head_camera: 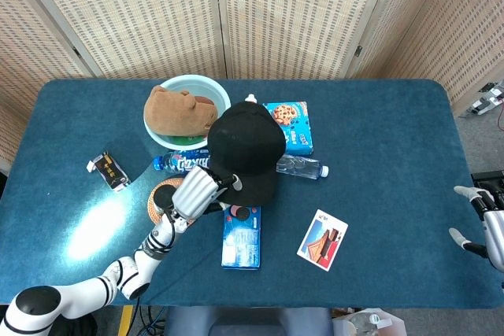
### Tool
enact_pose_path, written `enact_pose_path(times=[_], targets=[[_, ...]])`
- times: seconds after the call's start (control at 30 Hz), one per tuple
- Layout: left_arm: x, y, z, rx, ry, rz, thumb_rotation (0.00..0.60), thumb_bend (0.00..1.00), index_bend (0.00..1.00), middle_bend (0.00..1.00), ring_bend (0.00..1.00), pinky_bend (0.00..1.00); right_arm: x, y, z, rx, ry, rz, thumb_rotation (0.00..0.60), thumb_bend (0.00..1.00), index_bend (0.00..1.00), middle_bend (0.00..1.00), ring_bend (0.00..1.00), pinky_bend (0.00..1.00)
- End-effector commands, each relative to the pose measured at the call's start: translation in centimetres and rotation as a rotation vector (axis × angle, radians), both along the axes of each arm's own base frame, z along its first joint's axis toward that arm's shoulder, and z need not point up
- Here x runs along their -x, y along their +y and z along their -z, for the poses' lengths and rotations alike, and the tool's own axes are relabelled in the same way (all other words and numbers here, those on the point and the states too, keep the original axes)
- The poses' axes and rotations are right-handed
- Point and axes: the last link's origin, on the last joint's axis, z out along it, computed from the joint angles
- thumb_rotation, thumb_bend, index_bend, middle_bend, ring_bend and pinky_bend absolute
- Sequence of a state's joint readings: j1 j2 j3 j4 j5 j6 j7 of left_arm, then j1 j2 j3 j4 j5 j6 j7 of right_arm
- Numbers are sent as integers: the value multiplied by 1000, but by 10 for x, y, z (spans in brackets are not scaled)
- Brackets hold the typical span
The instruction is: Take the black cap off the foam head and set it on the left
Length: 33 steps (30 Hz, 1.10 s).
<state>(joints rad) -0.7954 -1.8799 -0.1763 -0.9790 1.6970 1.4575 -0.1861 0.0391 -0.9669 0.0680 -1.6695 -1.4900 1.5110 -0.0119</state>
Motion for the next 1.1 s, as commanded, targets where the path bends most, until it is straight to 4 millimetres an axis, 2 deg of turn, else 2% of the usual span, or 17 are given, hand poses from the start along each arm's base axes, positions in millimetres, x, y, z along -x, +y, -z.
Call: enact_pose_path(times=[0.03, 0.27, 0.73, 1.1], targets=[[0, 1, -1, 1, -12, -1, 600, 319, 615, 1000, 1000, 1000, 0, 0, 0, 0, 0, 2, 600, 185, 278, 311, 163, 220], [3, 3, -5, 28, -57, -25, 600, 322, 636, 1000, 1000, 1000, 0, 1, -1, 4, 1, 4, 600, 184, 278, 312, 163, 220], [15, 6, -35, -16, -137, -56, 600, 340, 654, 1000, 1000, 1000, -4, 0, 0, -1, 4, -6, 600, 185, 278, 311, 163, 219], [0, 16, -58, -14, -254, -80, 600, 341, 657, 1000, 1000, 1000, -7, -1, 0, 1, 8, -9, 600, 185, 278, 312, 164, 220]])
